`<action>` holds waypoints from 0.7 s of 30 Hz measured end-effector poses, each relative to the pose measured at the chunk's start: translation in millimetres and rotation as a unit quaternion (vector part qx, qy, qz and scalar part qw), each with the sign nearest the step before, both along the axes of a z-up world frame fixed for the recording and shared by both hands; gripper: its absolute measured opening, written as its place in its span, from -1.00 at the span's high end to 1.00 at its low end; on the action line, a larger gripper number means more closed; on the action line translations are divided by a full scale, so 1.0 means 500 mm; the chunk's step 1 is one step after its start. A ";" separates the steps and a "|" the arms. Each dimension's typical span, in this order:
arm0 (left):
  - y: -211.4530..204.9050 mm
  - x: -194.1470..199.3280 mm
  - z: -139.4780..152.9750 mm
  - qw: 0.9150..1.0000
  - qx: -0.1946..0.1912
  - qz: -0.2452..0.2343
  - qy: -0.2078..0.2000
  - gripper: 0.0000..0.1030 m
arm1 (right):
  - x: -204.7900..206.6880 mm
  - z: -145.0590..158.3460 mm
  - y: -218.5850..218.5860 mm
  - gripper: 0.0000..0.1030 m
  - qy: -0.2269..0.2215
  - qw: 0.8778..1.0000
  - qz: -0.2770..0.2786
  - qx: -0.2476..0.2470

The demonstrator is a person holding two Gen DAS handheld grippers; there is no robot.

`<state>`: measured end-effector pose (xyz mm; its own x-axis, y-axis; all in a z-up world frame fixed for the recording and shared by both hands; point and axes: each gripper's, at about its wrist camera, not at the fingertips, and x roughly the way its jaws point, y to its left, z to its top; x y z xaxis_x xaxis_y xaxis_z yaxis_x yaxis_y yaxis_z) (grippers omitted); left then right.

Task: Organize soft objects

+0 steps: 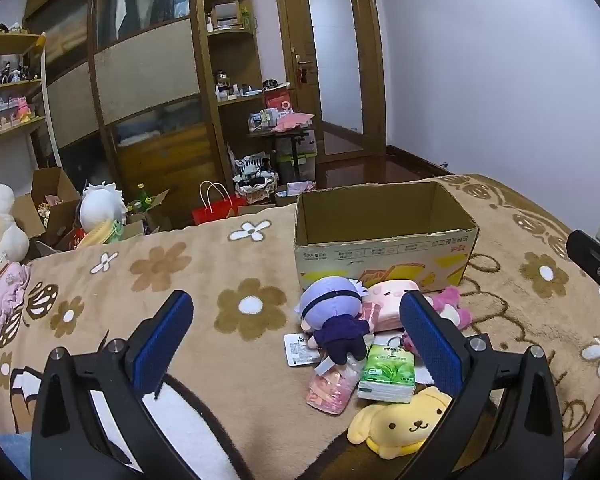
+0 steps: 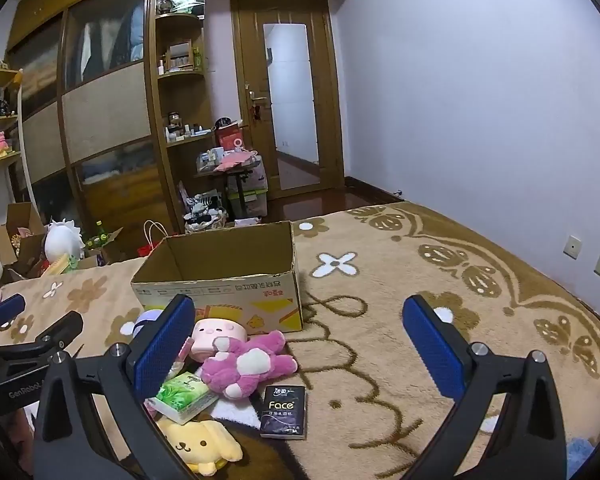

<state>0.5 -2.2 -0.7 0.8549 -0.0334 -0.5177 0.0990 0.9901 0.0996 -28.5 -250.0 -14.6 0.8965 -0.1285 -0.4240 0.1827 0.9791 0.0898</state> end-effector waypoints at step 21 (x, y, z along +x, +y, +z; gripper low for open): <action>0.000 -0.002 0.003 1.000 0.002 0.001 -0.002 -0.99 | -0.001 0.000 0.001 -1.00 0.002 1.000 -0.001 0.002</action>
